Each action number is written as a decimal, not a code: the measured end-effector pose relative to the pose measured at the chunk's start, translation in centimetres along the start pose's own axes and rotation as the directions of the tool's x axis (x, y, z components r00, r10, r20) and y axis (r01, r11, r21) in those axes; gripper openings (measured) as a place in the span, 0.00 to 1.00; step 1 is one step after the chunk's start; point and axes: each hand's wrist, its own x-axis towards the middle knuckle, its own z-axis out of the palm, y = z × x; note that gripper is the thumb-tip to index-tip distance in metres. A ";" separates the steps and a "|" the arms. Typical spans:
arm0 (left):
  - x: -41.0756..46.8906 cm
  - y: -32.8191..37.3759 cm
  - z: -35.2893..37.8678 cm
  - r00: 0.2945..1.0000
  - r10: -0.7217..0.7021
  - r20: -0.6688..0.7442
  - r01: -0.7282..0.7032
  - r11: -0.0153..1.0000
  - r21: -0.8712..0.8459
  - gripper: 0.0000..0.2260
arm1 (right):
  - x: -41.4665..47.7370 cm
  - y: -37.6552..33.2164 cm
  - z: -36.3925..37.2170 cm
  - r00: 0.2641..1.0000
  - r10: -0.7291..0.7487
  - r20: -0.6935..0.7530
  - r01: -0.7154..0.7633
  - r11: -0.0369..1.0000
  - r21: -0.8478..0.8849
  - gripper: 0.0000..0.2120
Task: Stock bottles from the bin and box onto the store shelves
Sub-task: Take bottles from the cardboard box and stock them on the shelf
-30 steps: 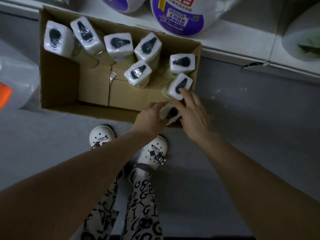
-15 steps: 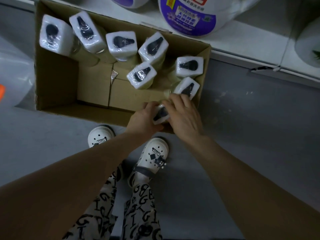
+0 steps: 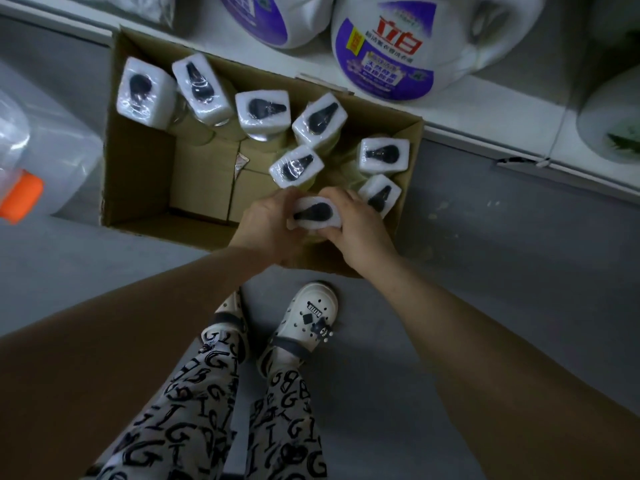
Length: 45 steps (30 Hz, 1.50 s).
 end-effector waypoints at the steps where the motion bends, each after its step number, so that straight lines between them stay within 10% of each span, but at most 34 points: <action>1: -0.2 0.5 -0.8 1.000 0.001 0.013 -0.001 1.000 -0.014 0.23 | -0.3 -0.4 -0.7 1.000 0.012 -0.005 -0.012 0.999 0.043 0.22; 12: -4.4 7.9 -11.6 0.987 0.106 0.124 -0.074 0.969 -0.236 0.20 | -5.8 -7.3 -11.4 0.995 0.087 0.053 -0.101 0.904 0.415 0.21; 27: -15.9 22.3 -25.8 0.976 0.210 0.061 -0.190 0.952 -0.238 0.16 | -16.6 -22.0 -21.7 0.949 0.256 -0.184 0.047 0.463 0.885 0.16; 45: -30.2 36.8 -38.2 0.913 0.357 -0.200 -0.391 0.904 -0.174 0.17 | -29.3 -36.4 -36.7 0.915 0.161 -0.370 0.226 0.555 0.801 0.17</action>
